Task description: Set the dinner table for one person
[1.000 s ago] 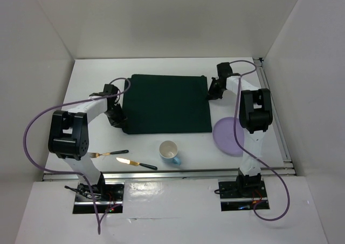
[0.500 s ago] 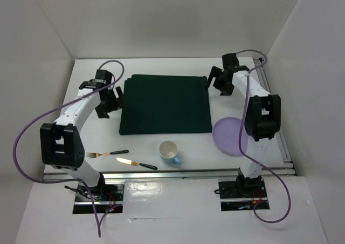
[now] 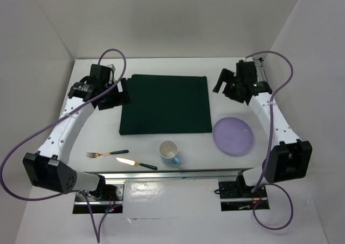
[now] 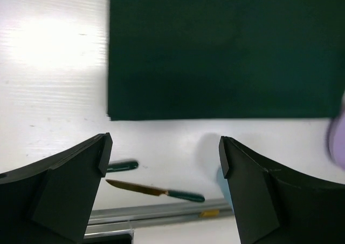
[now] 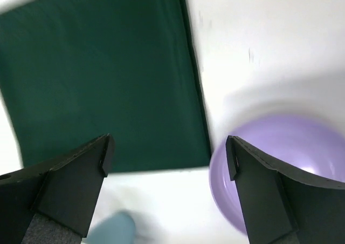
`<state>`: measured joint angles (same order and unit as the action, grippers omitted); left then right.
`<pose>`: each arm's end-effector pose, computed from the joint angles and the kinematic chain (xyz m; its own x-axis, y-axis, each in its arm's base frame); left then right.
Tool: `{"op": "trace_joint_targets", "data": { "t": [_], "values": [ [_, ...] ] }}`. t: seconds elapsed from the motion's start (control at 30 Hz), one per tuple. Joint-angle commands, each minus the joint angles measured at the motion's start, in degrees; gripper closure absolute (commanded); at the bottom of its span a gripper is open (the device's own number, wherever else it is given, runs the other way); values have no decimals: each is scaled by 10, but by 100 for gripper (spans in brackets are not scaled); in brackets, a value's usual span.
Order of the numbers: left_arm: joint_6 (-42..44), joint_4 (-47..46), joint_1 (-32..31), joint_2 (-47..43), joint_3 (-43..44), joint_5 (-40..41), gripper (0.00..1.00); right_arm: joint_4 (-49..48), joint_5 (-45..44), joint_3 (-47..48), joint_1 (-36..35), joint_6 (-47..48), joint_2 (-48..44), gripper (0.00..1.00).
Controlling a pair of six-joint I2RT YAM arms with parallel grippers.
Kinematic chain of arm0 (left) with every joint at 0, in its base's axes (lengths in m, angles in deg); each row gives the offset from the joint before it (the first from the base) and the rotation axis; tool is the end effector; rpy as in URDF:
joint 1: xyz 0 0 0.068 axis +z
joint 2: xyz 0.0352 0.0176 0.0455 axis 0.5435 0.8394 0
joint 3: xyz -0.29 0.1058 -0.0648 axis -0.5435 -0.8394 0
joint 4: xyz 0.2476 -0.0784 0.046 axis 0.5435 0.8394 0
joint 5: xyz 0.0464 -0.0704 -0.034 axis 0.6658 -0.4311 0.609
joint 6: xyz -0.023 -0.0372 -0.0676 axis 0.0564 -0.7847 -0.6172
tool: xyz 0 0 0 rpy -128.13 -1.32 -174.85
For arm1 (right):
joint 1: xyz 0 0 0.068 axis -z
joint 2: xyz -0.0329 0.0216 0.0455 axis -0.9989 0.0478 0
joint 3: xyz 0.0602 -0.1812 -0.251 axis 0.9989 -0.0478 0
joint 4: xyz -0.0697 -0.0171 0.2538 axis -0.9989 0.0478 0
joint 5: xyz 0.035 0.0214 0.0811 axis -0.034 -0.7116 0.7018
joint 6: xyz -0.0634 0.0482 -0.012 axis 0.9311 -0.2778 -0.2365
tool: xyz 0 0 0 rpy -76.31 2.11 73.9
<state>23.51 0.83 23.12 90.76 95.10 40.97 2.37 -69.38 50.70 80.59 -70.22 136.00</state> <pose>0.2958 -0.0486 0.3718 -0.7218 -0.3652 -0.5879 -0.2305 0.9278 -0.2933 0.3288 0.0399 0.3624 -0.6575 0.3667 -0.6581 0.1759 0.9241 0.3392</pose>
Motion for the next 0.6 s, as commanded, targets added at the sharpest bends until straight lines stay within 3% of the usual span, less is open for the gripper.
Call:
{"op": "trace_joint_targets", "data": {
  "t": [0.0, 0.13, 0.3, 0.37, 0.57],
  "values": [
    [34, 10, -36, -57, -3, -50, 0, 24, 9, -77, -51, -13, -44, 3],
    [39, 32, -72, -78, -23, -65, 0, 37, 17, -126, -138, -28, -78, 3],
    [25, 48, -78, -104, -54, 35, 0, 37, 26, -155, -312, -70, -99, 3],
    [6, 66, -66, -104, -55, 71, 0, 46, 1, -160, -354, -76, -99, 3],
    [-6, 64, -19, -102, -67, 78, 0, 53, -25, -154, -477, -64, -40, 3]
  ]
}}
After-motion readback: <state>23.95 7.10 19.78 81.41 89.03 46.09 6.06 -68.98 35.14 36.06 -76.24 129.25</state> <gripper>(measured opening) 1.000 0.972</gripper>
